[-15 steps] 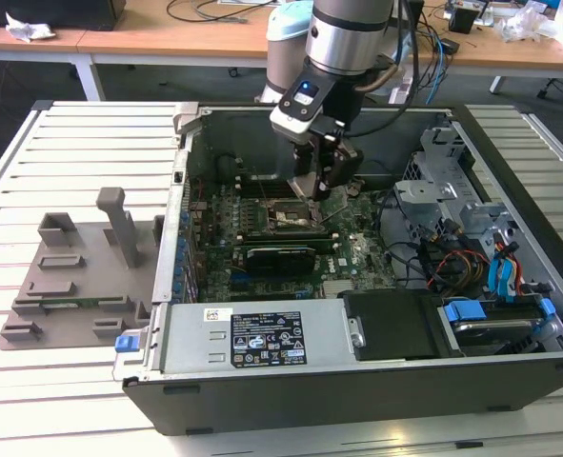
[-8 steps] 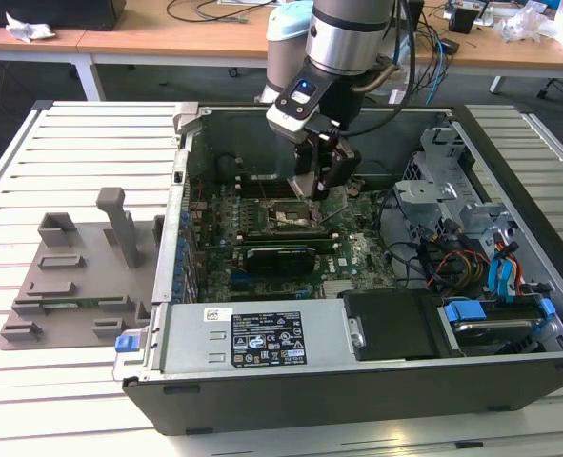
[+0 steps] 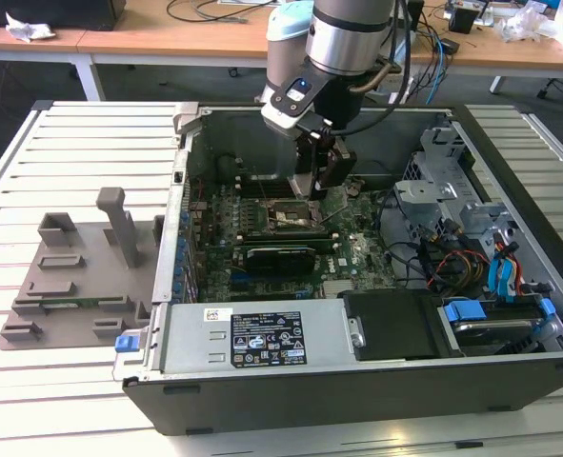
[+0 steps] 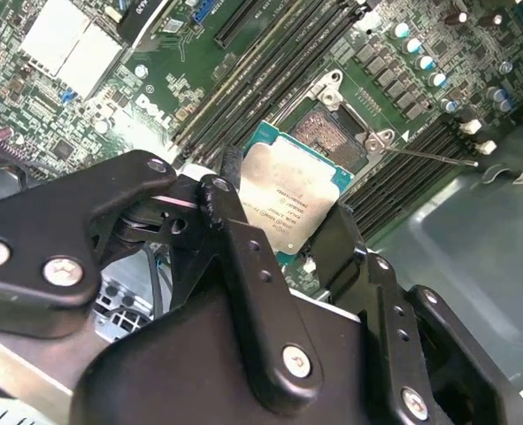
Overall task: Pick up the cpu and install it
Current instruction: 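Place the cpu into insertion slot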
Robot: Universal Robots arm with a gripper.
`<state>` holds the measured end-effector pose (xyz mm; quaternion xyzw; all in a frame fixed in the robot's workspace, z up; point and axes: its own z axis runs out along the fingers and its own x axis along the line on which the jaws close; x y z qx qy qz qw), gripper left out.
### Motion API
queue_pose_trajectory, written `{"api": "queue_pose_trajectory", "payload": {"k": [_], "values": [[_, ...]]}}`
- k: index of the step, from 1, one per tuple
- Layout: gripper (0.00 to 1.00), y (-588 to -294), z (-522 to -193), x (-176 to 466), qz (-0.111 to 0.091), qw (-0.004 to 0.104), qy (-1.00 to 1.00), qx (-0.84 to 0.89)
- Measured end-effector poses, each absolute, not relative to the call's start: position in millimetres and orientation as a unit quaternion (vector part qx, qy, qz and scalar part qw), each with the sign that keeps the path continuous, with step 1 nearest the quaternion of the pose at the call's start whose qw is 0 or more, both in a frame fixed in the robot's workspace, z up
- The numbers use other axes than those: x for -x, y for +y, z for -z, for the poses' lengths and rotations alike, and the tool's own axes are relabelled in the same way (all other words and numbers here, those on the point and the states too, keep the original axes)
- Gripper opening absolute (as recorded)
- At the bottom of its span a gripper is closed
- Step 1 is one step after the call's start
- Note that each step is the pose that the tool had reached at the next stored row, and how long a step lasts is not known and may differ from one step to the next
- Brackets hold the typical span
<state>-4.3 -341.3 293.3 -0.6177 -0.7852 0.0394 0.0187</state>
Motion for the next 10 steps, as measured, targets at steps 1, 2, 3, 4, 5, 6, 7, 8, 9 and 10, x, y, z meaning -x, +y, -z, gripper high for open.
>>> {"api": "queue_pose_trajectory", "payload": {"k": [1,2,3,4,5,6,7,8,9,10], "values": [[0.55,-341.3,-293.3,4.2,-0.039,0.019,-0.783,0.621],[0.55,-341.3,-293.2,4.2,-0.039,0.019,-0.78,0.624],[0.55,-341.3,-293.2,4.2,-0.039,0.019,-0.777,0.628],[0.55,-341.4,-293.2,4.2,-0.038,0.02,-0.771,0.636],[0.55,-341.3,-293.1,4.2,-0.037,0.021,-0.767,0.64],[0.55,-341.2,-292.9,4.3,-0.036,0.022,-0.764,0.644],[0.55,-341.3,-292.8,4.3,-0.036,0.023,-0.752,0.657],[0.55,-341.3,-292.7,4.2,-0.036,0.023,-0.745,0.666],[0.55,-341.3,-292.7,4.3,-0.035,0.023,-0.74,0.671],[0.55,-341.3,-292.6,4.2,-0.035,0.024,-0.733,0.679]]}}
